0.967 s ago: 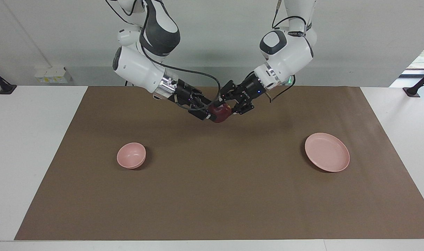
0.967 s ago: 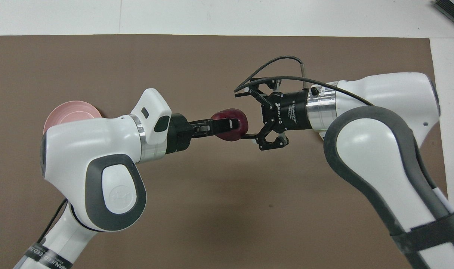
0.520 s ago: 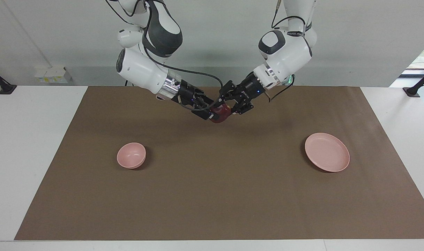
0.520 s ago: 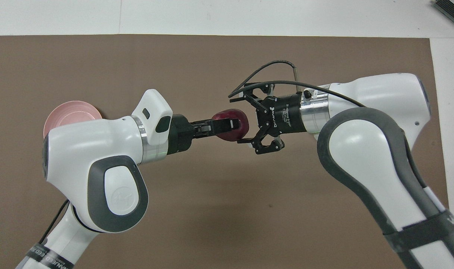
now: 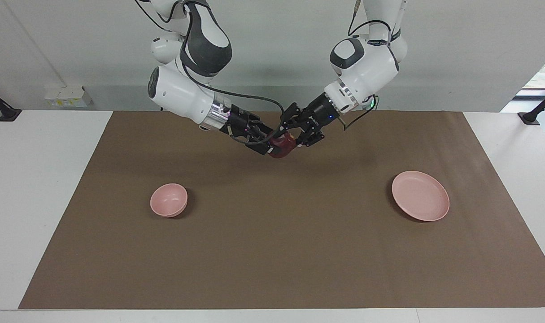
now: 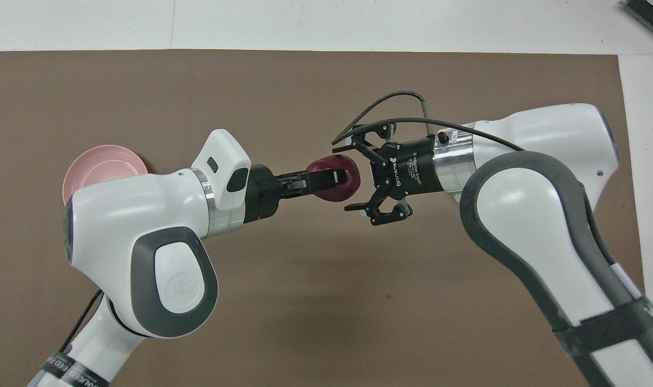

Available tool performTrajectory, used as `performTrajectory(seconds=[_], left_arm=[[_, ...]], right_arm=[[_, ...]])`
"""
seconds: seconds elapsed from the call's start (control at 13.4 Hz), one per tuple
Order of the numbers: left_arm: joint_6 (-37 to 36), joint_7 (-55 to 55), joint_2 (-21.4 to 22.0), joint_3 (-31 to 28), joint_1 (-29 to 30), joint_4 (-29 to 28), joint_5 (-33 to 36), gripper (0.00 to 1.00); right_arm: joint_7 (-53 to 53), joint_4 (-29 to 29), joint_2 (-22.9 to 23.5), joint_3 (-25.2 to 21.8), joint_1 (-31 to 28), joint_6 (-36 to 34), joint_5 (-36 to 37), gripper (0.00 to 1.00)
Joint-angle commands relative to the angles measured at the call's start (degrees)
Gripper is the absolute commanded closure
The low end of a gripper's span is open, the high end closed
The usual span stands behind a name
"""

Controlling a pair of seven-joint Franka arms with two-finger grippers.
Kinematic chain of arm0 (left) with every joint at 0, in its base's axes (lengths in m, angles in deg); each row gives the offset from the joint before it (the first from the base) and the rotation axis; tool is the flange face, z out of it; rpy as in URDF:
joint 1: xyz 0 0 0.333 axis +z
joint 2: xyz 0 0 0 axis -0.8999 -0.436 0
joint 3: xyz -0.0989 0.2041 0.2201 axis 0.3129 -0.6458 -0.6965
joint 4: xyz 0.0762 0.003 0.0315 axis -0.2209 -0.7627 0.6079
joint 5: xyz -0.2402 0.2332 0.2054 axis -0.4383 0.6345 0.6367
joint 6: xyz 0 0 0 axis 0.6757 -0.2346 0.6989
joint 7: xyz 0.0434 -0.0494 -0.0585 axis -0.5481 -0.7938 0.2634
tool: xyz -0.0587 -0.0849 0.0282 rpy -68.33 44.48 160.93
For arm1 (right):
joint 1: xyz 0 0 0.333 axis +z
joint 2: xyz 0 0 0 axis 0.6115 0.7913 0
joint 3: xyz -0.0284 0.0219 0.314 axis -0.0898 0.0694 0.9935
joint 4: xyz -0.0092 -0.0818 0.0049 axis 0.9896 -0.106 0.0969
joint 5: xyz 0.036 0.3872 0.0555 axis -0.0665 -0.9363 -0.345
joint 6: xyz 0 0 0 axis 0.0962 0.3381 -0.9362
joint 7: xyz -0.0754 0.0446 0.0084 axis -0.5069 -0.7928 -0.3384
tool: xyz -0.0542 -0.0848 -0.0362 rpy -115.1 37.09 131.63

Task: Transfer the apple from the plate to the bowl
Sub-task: 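Grasp the apple with the right gripper from the left gripper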

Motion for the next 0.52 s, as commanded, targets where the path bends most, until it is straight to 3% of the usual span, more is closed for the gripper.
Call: performTrajectory(seconds=[0.0, 0.22, 0.3, 0.45], left_arm=[[1.42, -0.82, 1.05, -0.45, -1.02, -0.43, -0.8, 1.0], [1.33, -0.82, 1.05, -0.45, -1.02, -0.43, -0.8, 1.0], [1.33, -0.82, 1.05, -0.45, -1.02, -0.43, -0.8, 1.0], [1.33, -0.82, 1.05, -0.45, -1.02, -0.43, -0.71, 1.0]], right_arm=[[-1.67, 0.97, -0.26, 0.19, -0.24, -0.46, 1.05, 0.0], [-3.24, 0.98, 0.27, 0.19, 0.55, -0.29, 1.14, 0.0], [-3.43, 0.63, 0.53, 0.28, -0.14, -0.9, 0.97, 0.07], [-3.61, 0.8, 0.36, 0.19, 0.55, 0.06, 0.97, 0.3]])
